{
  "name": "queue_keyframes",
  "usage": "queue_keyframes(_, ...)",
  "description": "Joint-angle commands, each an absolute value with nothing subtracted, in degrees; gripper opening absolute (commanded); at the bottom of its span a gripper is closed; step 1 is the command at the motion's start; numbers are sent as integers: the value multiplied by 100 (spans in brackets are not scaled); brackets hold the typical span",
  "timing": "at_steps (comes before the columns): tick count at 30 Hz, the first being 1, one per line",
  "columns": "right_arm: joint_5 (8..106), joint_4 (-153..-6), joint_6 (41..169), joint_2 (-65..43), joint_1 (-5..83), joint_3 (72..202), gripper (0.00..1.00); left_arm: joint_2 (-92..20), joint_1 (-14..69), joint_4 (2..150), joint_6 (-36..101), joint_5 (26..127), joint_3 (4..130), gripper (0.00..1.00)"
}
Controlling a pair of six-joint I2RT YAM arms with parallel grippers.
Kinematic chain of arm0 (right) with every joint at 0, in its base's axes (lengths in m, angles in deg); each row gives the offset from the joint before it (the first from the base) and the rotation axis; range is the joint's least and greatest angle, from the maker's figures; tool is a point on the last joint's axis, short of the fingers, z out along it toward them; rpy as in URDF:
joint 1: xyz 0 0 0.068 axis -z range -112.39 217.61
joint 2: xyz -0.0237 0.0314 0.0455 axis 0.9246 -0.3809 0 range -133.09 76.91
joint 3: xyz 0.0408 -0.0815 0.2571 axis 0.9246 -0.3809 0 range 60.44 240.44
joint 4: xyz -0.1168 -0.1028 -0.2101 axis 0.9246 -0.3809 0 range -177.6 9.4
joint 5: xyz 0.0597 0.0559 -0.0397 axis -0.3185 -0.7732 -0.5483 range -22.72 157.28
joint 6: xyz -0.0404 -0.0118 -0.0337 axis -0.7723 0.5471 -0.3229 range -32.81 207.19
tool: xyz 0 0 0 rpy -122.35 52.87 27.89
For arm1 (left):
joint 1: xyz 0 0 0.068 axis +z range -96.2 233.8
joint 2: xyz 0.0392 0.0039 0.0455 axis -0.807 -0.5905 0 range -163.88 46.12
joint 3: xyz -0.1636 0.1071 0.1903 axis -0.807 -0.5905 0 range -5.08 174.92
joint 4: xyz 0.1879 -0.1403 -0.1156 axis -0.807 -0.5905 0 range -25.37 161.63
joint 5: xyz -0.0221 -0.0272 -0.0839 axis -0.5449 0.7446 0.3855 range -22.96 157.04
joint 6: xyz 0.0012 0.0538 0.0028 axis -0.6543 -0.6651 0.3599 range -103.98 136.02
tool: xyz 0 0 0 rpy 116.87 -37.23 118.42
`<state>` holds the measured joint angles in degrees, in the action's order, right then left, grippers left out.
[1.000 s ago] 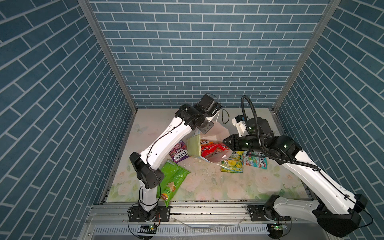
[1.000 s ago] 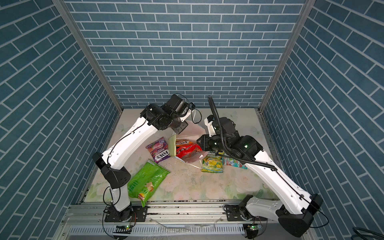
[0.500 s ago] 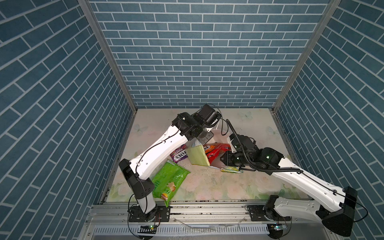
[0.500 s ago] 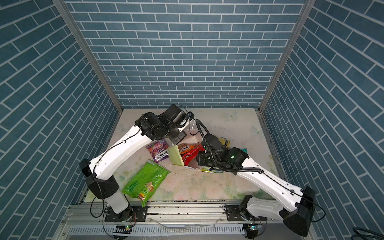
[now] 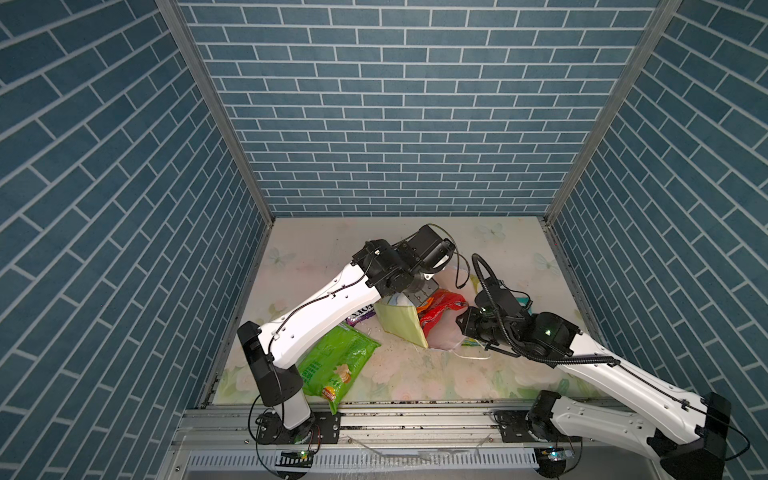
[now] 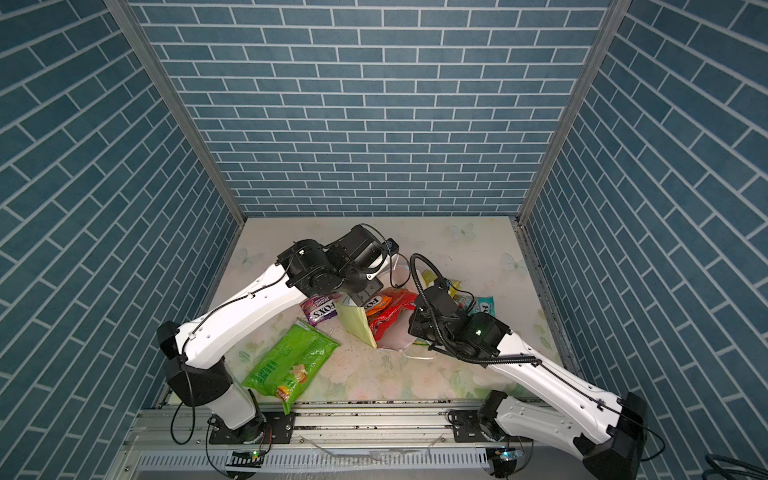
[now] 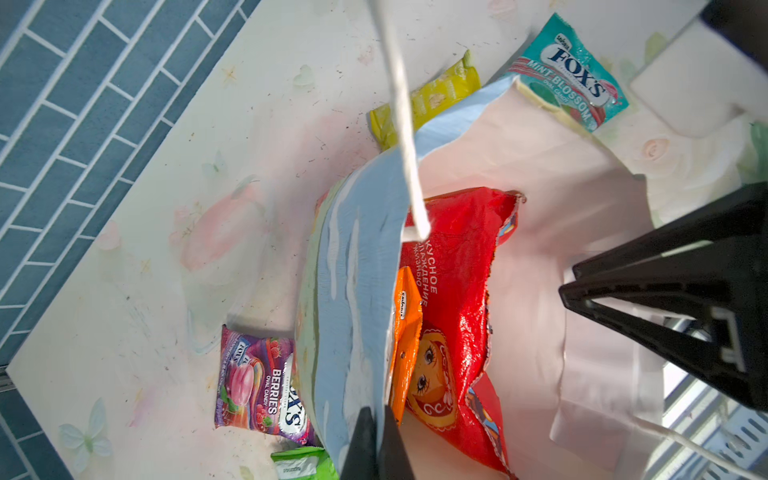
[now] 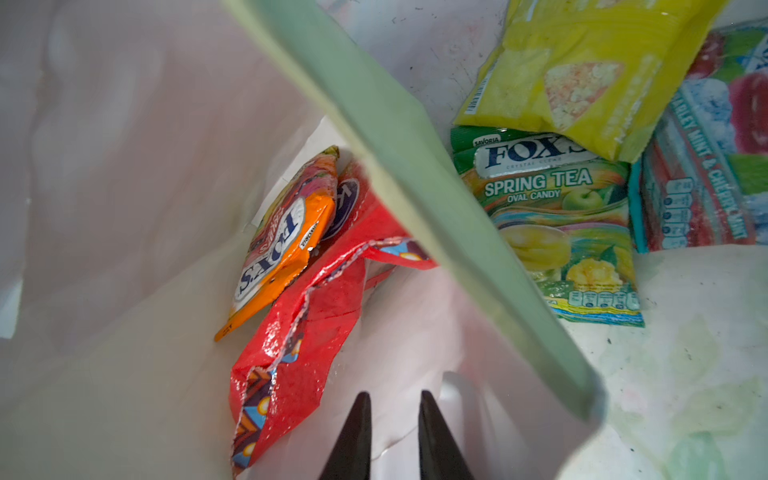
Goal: Take the snacks out of the paper bag
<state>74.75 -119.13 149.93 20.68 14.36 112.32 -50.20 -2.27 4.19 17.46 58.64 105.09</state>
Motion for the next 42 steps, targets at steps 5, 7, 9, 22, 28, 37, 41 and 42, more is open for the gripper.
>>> queue_keyframes(5, 7813, -11733, 15344, 2399, 1411, 11084, 24, -4957, -555, 965, 2072, 6249, 10412, 0)
queue_keyframes(7, 7809, -11663, 15335, 2396, 1410, 11089, 25, -4992, -601, 949, 2131, 6301, 10392, 0)
queue_keyframes(9, 7792, -11546, 15324, 2391, 1411, 11057, 25, -5001, -622, 949, 2182, 6352, 10361, 0)
queue_keyframes(22, 8090, -11085, 15551, 2227, 1400, 10826, 31, -5079, -628, 754, 2195, 6385, 10415, 0)
queue_keyframes(28, 8008, -10786, 15589, 1948, 1392, 10817, 32, -5058, -623, 739, 2236, 6442, 10386, 0)
queue_keyframes(37, 7954, -10584, 15628, 1588, 1398, 10825, 32, -4859, -540, 780, 2325, 6557, 10166, 0)
queue_keyframes(41, 7887, -10577, 15698, 1465, 1401, 10834, 32, -4710, -410, 887, 2406, 6733, 9984, 0)
queue_keyframes(42, 7834, -10578, 15721, 1449, 1394, 10834, 32, -4659, -358, 928, 2430, 6794, 9923, 0)
